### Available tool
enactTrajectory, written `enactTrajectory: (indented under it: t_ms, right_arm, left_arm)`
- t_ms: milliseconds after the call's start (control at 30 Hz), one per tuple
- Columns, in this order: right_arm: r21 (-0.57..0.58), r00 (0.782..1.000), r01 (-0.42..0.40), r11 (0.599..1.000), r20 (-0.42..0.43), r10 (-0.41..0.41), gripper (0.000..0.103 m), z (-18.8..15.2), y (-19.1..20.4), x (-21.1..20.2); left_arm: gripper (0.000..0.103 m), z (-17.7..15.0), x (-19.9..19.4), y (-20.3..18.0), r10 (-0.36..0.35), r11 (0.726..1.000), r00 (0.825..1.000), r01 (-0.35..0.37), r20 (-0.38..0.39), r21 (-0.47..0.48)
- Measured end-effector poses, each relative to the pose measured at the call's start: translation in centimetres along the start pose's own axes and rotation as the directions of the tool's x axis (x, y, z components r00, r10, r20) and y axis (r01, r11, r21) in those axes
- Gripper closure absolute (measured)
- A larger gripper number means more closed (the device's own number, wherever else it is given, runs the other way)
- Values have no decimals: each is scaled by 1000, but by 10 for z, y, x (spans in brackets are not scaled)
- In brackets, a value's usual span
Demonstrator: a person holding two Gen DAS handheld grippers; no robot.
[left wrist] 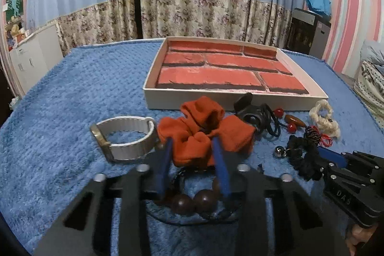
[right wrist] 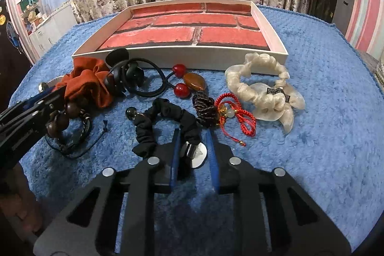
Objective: Organize jewelry
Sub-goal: 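Grasp the orange scrunchie with the left tool while the right tool grasps the black hair tie, then carry both items into the brick-lined tray and open both tools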
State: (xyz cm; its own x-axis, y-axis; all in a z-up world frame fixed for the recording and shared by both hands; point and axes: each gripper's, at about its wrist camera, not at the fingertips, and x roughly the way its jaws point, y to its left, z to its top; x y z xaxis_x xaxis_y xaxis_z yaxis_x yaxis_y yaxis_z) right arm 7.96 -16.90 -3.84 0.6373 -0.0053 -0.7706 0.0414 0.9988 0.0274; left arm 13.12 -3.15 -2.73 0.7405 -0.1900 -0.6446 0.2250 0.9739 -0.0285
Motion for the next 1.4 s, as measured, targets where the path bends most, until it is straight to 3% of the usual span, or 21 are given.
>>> enactTrajectory:
  t_ms: [133,233,867,1000,1400]
  right_arm:
    - [4,1000,-16,1000,6,16,83,-1,0,-2]
    - [-3,999,-22,1000,24,22,83,-2,1,-8]
    - [19,983,-39,999,178,35,83,-7,-12,-84]
    - [20,976,-32,999,215,27,83,2,-17,-96]
    - [-6,939,15,1000,342,-12,83,40,-34,-134]
  left_arm:
    - [89,-1,-3,1,-13,1000,1000,13,18,-6]
    - [92,-2,-11,3,-17,1000,999,18,37,-19]
    - [94,1,-81,-5,-4,1000,988,3,153,8]
    - [94,8,-89,-9,24,998,980,-35,196,51]
    - [94,48,-100,2,41,996,960,-60,277,60]
